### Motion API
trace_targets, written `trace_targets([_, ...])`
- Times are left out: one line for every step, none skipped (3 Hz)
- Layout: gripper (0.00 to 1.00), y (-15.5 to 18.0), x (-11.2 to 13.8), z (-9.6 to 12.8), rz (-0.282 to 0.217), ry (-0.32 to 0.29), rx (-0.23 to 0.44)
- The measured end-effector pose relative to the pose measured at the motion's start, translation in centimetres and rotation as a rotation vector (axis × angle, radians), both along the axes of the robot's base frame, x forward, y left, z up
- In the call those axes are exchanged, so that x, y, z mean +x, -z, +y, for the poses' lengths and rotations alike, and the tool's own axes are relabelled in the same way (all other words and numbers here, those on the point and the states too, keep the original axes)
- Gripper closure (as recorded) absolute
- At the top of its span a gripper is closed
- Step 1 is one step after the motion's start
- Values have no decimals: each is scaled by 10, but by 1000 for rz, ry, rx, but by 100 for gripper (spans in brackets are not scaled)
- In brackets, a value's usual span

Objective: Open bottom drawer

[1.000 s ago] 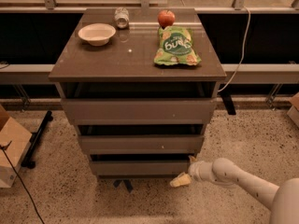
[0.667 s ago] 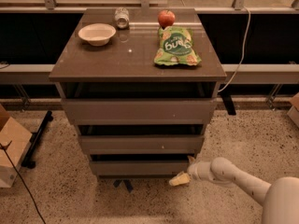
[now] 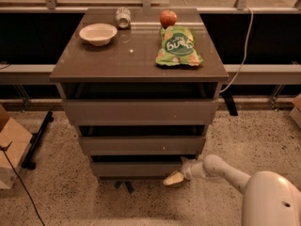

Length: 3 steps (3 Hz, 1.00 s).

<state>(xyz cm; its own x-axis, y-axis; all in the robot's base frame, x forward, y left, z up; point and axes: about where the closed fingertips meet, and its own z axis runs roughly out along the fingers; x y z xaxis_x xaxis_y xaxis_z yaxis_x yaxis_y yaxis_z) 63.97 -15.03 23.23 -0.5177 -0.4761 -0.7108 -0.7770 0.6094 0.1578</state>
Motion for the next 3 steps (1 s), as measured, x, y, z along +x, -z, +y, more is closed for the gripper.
trace_targets([0,16,7,16,37,-29,7])
trace_targets([19,26,11,31,67,-53,17])
trace_targets([42,28,2,37,105,-62,19])
